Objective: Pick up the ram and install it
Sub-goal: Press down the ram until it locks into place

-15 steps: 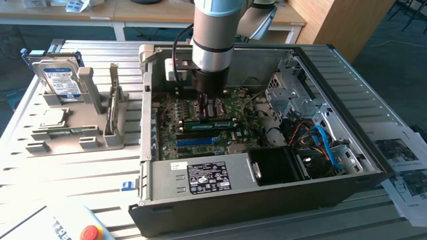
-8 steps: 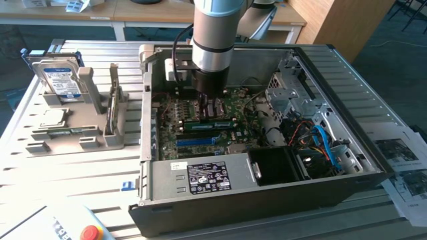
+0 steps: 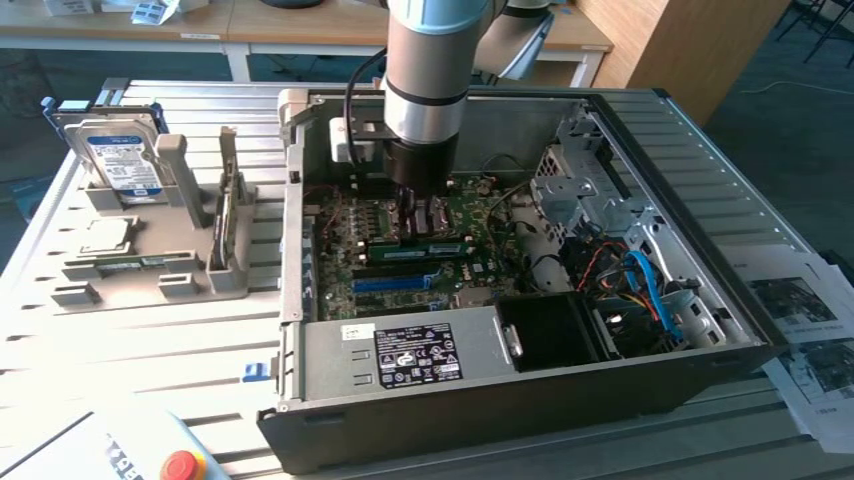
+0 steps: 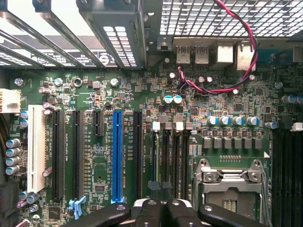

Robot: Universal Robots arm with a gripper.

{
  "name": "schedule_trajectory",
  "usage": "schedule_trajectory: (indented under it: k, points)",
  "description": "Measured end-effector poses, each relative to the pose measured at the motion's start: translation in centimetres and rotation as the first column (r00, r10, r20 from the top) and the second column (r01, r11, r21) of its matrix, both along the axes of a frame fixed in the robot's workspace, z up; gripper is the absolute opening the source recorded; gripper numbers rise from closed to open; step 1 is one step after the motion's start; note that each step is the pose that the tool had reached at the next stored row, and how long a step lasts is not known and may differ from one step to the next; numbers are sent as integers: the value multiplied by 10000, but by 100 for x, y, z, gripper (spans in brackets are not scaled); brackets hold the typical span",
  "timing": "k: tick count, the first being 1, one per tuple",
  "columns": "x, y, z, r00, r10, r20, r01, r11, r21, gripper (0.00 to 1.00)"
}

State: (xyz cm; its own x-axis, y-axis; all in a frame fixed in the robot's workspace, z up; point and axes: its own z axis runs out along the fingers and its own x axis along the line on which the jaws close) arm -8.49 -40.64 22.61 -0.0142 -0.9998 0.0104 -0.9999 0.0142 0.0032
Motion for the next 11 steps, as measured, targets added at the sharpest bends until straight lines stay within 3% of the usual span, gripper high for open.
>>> schedule_trajectory:
  k: [11]
  points:
    - [0, -3, -19, 10000, 0, -1, 0, 10000, 0, 10]
